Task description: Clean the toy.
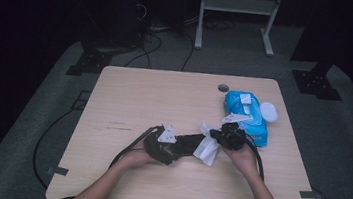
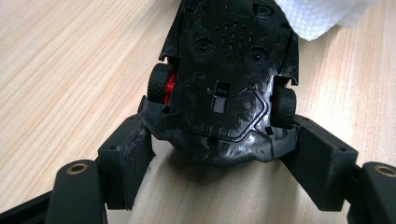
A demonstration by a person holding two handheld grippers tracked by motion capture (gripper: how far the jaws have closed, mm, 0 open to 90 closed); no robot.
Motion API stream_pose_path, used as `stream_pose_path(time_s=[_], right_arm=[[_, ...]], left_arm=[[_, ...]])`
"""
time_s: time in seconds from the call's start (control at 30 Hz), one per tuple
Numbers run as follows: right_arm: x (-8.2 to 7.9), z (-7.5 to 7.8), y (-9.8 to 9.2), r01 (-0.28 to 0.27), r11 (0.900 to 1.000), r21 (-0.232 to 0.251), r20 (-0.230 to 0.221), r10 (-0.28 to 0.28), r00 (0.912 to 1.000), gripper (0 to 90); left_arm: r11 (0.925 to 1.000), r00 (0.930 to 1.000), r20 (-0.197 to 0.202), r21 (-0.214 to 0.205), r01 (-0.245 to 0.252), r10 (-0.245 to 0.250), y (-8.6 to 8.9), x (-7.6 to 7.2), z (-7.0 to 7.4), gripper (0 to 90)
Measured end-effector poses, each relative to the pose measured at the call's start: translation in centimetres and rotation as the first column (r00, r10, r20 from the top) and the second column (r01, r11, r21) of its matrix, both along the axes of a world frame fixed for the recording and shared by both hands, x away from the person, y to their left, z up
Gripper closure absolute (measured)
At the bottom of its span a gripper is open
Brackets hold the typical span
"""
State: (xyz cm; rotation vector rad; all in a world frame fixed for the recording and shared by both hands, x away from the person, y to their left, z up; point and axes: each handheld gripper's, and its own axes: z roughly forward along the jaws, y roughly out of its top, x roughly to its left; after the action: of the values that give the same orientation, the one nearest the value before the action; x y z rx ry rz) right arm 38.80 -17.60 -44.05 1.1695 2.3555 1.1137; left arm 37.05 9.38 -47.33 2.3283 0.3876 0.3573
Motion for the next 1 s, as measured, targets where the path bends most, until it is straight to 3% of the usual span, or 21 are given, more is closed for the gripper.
stream_pose_path(time_s=[0.17, 0.43, 0.53, 0.63, 0.7, 0.83, 0.9, 0.97, 1.0], right_arm=[[-1.2, -0.2, -0.2, -0.021, 0.9998, -0.004, 0.011, 0.021, 0.9997, 88.2], [-3.5, -0.1, 1.2, -0.131, 0.9909, -0.03, -0.01, 0.131, 0.9913, 88.1], [-3.9, -0.2, 0.5, -0.127, 0.9917, -0.016, -0.022, 0.127, 0.9916, 88.2], [-4.0, -0.4, 0.0, -0.116, 0.9932, -0.006, -0.024, 0.116, 0.9929, 88.1], [-4.2, -0.6, -0.1, -0.117, 0.9932, 0.007, -0.02, 0.117, 0.993, 88.2], [-4.5, -0.7, -0.1, -0.132, 0.9913, -0.008, 0.007, 0.132, 0.9913, 88.2], [-4.6, -0.8, -0.1, -0.131, 0.9913, -0.008, 0.011, 0.131, 0.9913, 88.2], [-4.7, -0.9, -0.2, -0.135, 0.9908, -0.005, 0.026, 0.136, 0.9904, 88.2], [-4.8, -1.0, -0.2, -0.14, 0.9901, -0.003, 0.028, 0.14, 0.9897, 88.2]], left_arm=[[1.0, 1.0, 0.0, 0.0, -0.005, 0.005, -0.1, 0.0, 0.0, 26.3], [1.0, 1.0, 0.001, 0.003, -0.005, 0.005, 0.0, 0.0, 0.0, 26.3], [1.0, 1.0, -0.002, 0.004, -0.007, 0.007, 0.0, 0.1, -0.1, 26.3], [0.9996, 0.9991, -0.035, -0.013, -0.024, 0.024, 0.2, 0.4, 0.0, 29.3], [0.9989, 0.9977, -0.064, -0.041, -0.024, 0.022, 0.5, 0.6, 0.2, 25.9], [0.9881, 0.9862, -0.163, -0.144, -0.055, 0.031, 1.0, 1.2, 0.5, 20.6], [0.9828, 0.9774, -0.207, -0.166, -0.08, 0.044, 1.1, 1.6, 0.5, 20.2], [0.9781, 0.9644, -0.258, -0.179, -0.106, 0.057, 1.0, 2.2, 0.4, 19.4], [0.9723, 0.9553, -0.289, -0.2, -0.121, 0.06, 1.0, 2.5, 0.4, 19.4]])
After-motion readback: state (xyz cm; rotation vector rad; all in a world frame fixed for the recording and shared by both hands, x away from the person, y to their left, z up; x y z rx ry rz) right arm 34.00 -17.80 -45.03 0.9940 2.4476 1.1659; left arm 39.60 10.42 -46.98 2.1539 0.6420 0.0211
